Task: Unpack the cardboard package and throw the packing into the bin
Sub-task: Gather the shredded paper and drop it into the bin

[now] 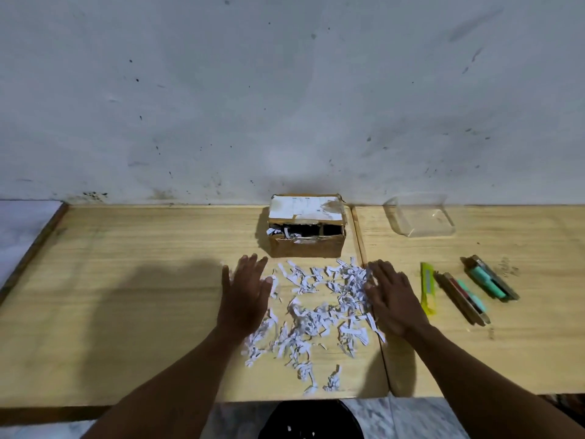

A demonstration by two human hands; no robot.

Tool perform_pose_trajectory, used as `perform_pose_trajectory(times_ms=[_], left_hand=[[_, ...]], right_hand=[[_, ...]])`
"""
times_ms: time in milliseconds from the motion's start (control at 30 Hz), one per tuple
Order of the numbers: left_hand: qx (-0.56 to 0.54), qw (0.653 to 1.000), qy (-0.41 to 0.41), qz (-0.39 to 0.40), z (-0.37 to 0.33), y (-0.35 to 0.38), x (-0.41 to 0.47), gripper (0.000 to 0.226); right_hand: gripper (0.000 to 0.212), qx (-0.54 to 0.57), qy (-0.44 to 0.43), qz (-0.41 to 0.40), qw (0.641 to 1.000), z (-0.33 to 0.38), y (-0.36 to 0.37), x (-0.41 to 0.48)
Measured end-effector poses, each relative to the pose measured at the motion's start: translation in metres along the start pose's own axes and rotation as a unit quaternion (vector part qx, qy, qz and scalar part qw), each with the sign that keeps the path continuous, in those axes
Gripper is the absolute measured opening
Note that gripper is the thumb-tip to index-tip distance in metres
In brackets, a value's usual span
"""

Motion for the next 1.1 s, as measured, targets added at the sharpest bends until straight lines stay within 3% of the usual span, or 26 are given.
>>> perform_pose_trajectory(times_ms=[133,200,367,467,567,733,867,900,967,1100], left_hand=[[0.007,0.996,-0.091,0.014,0.039,0.003,-0.014,0.062],[-0.033,0.994,-0.097,0.024,0.034,0.010,-0.017,0.067],[-0.131,0.990,0.044,0.010,-0.021,0.013,-0.012,0.047],[-0.131,0.986,0.102,-0.011,-0.043,0.002,-0.001,0.040],[-0.114,0.990,0.081,0.023,-0.038,0.007,0.012,0.047],[-0.083,0.986,0.092,0.110,-0.035,0.032,0.008,0.053],[-0.113,0.975,0.178,0.076,-0.044,0.010,0.001,0.042],[-0.121,0.971,0.197,0.060,-0.045,0.001,0.000,0.043],[-0.129,0.967,0.206,0.071,-0.042,-0.010,-0.008,0.058],[-0.042,0.957,0.216,0.186,-0.042,-0.010,-0.045,0.125]], right_hand=[[0.062,-0.002,-0.017,0.013,1.000,0.017,0.016,-0.003],[0.058,0.014,-0.044,0.016,0.999,0.037,0.021,-0.002],[0.053,0.076,-0.113,0.098,0.986,0.082,0.033,-0.013],[0.039,0.118,-0.090,0.002,0.989,0.091,0.006,0.003],[0.037,0.106,-0.042,-0.049,0.992,0.082,-0.004,0.024],[0.047,0.021,-0.087,0.105,0.990,0.082,0.043,0.022],[0.042,0.058,-0.164,0.121,0.977,0.097,0.028,0.002],[0.044,0.069,-0.173,0.107,0.977,0.098,0.018,-0.002],[0.068,0.055,-0.160,0.087,0.982,0.089,0.005,-0.012],[0.123,-0.045,-0.214,0.080,0.973,0.084,0.008,-0.049]])
Point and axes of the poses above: each hand's wrist, its own x-axis towards the middle knuckle, its own y-axis out of the palm, z = x × y, the point moved 8 cm from there along x, towards the middle knuckle, and after that the axes turned 8 degrees about -z, right-handed, at the moved point
